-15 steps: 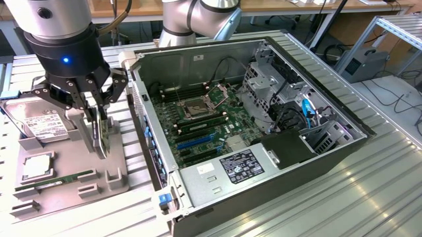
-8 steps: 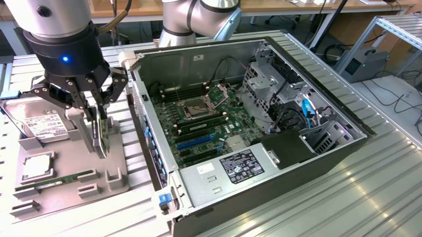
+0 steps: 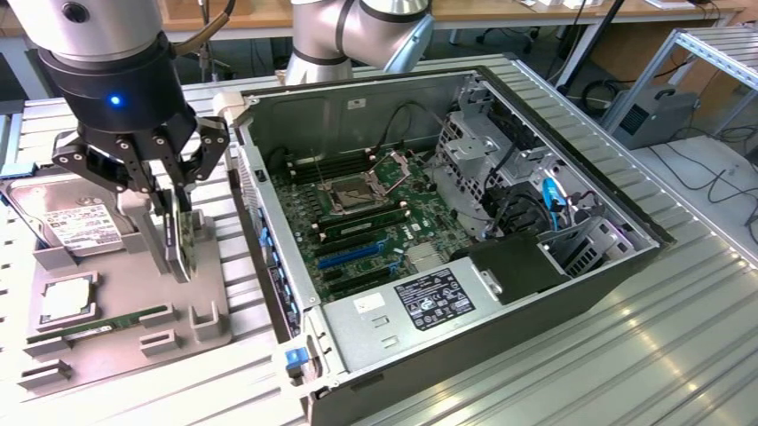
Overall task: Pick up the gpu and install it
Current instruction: 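Pick up the gpu and move the gpu toward the slot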
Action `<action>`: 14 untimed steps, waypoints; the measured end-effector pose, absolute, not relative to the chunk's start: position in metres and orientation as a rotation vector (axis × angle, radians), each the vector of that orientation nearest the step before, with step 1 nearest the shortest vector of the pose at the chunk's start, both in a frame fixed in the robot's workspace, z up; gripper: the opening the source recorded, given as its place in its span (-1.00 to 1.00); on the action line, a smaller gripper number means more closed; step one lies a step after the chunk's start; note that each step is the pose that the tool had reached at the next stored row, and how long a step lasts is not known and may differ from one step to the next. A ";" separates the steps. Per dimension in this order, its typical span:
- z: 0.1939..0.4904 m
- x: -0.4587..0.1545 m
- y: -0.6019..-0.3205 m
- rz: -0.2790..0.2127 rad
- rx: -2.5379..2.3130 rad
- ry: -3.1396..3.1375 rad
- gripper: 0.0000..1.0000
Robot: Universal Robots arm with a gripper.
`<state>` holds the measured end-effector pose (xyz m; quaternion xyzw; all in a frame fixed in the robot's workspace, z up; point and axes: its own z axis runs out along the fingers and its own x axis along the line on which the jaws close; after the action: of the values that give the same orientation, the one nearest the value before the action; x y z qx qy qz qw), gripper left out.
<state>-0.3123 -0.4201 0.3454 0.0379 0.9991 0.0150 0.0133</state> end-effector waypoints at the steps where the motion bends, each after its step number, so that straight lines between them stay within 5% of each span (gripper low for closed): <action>1: 0.346 -0.312 -0.420 0.047 0.118 3.112 -0.47; 14: 0.351 -0.312 -0.420 0.047 0.118 3.112 -0.47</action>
<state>-0.3123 -0.4201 0.3508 0.0379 0.9991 0.0150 0.0133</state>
